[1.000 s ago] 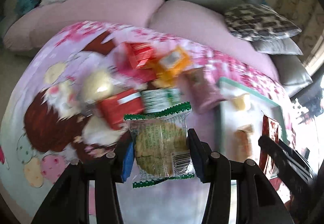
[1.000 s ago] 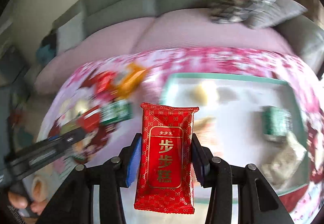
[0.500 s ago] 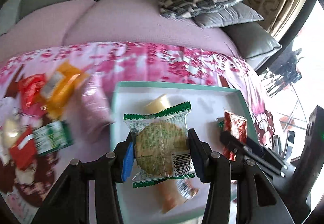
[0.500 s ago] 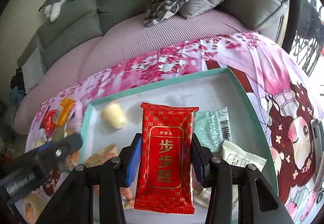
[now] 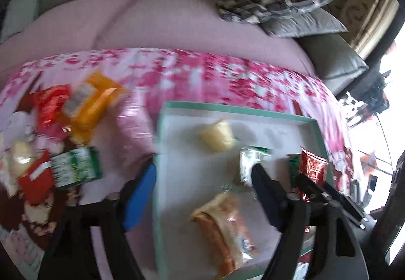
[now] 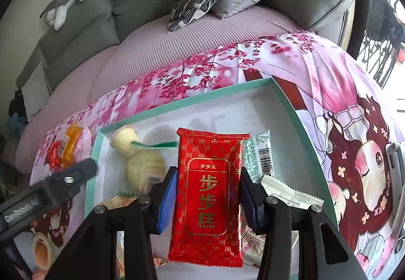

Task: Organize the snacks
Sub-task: 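Carry both packs into the white tray and open both grippers, then withdraw both grippers from the tray back to the snack pile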

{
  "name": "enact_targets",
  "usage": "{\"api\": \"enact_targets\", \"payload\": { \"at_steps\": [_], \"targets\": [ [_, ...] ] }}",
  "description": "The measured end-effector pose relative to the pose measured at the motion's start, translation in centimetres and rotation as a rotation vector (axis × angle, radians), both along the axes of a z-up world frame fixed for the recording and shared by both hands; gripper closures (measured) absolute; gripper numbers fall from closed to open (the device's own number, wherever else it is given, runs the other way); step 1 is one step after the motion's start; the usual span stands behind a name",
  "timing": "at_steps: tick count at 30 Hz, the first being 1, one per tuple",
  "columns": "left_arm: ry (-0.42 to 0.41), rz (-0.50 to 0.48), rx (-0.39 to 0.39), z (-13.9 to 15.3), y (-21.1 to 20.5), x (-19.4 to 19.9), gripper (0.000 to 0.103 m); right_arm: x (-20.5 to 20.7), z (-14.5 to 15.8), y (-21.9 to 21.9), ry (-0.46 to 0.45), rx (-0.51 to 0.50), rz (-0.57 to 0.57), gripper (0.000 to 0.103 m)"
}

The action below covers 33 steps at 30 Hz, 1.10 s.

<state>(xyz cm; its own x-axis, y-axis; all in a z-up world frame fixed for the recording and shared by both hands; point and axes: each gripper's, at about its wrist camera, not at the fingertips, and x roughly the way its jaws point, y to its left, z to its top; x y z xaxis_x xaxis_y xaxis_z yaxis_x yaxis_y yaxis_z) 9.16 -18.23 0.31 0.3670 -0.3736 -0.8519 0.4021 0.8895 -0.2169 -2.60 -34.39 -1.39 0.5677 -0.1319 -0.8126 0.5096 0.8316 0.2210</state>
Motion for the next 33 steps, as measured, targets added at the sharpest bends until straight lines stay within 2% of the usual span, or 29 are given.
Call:
{"api": "enact_targets", "payload": {
  "at_steps": [2,4,6,8,11,15,19,24,30,33],
  "targets": [
    [-0.009,0.037,0.027,-0.1,1.6,0.1,0.019,0.0,0.2,0.3,0.000,-0.006,0.002,0.050],
    [-0.009,0.088,0.054,-0.2,3.3,0.5,0.018,0.0,0.2,0.4,0.000,0.000,0.010,0.039],
    [-0.018,0.146,0.051,0.0,5.4,0.8,0.016,0.1,0.2,0.8,0.008,-0.010,0.019,0.035],
    [-0.026,0.184,0.056,0.0,7.1,0.8,0.007,0.2,0.1,1.1,0.016,-0.020,0.027,0.031],
    [-0.037,0.256,0.071,-0.3,10.0,0.9,0.006,0.3,0.2,1.6,0.007,-0.022,0.036,0.021],
    [-0.029,0.343,0.071,-0.6,13.8,1.0,0.006,0.5,0.6,2.3,-0.022,-0.034,0.038,0.000],
    [-0.043,0.414,0.078,-0.4,16.8,0.9,0.005,0.8,1.1,3.0,-0.061,-0.016,0.039,0.000],
    [-0.066,0.491,0.091,0.2,20.5,0.8,0.005,1.6,1.5,5.0,-0.066,-0.039,0.068,0.000],
    [-0.076,0.523,0.177,-0.2,22.9,1.2,0.005,2.8,2.2,8.6,-0.110,-0.015,0.140,0.000],
    [-0.060,0.520,0.173,-0.6,23.6,1.3,0.005,3.6,2.5,11.5,-0.126,-0.034,0.204,0.000]
  ]
}}
